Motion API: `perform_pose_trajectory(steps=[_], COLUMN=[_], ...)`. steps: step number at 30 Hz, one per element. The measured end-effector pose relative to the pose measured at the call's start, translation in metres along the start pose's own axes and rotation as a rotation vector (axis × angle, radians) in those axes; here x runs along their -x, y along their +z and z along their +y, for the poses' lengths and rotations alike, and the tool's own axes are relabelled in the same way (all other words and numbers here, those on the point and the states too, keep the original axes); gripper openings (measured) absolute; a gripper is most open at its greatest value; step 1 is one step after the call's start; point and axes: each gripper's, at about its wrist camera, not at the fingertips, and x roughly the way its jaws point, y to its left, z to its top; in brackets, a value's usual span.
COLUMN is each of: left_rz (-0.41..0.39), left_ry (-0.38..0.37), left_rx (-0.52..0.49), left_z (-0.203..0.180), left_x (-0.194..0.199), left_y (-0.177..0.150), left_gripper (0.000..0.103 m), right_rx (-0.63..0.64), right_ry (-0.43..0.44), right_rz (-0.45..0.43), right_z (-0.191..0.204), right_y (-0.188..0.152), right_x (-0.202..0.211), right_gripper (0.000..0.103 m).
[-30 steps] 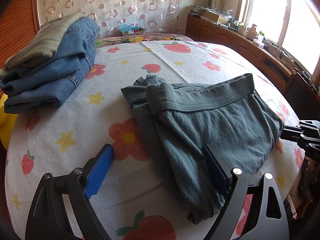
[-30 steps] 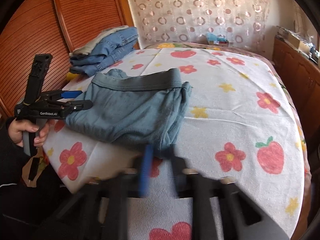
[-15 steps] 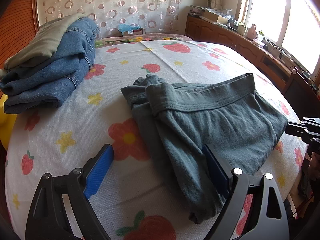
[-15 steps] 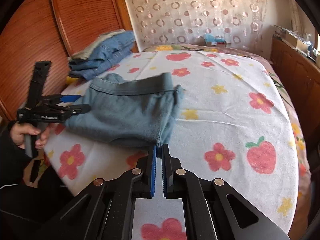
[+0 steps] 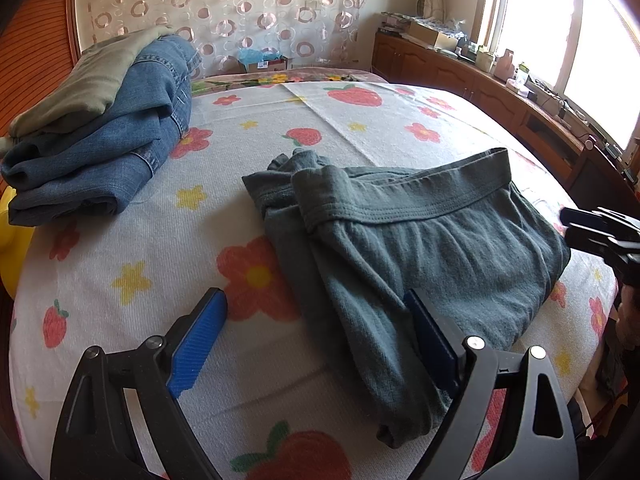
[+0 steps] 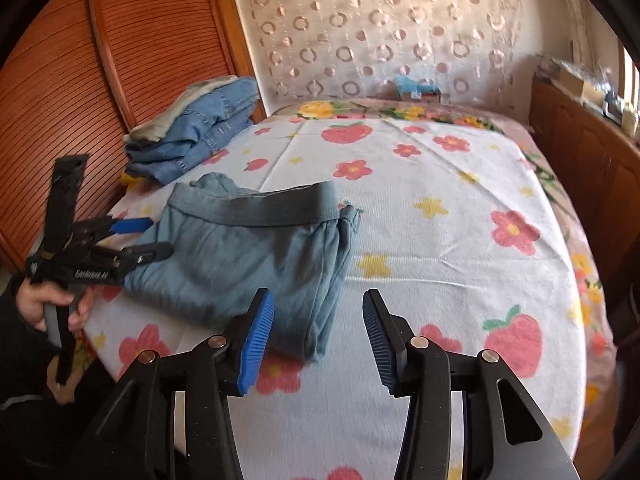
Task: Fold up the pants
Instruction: 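Move the open right tool to the shorts waistband edge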
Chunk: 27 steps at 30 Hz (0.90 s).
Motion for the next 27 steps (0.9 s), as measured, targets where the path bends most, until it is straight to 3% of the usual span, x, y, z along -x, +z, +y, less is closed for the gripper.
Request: perform_pose_trajectory(steps=[12,27], left_rz=[0.000,0.002], left_ry=[0.000,-0.001], left_rx=[0.000,-0.004], left_z=[0.000,-0.001], left_x=[0.000,0.000], left_y=[0.000,0.000], left_gripper=[0.090,0.091], right_rx=[-0.058,-0.038], right_ry=[-0.003,-0.005], right_rz=[0.056,0.045], right_z=[-0.005,-0.001], right_y=[0.036,0.035], right_x=[-0.051,-0.067], right_gripper=[0.048,0.045])
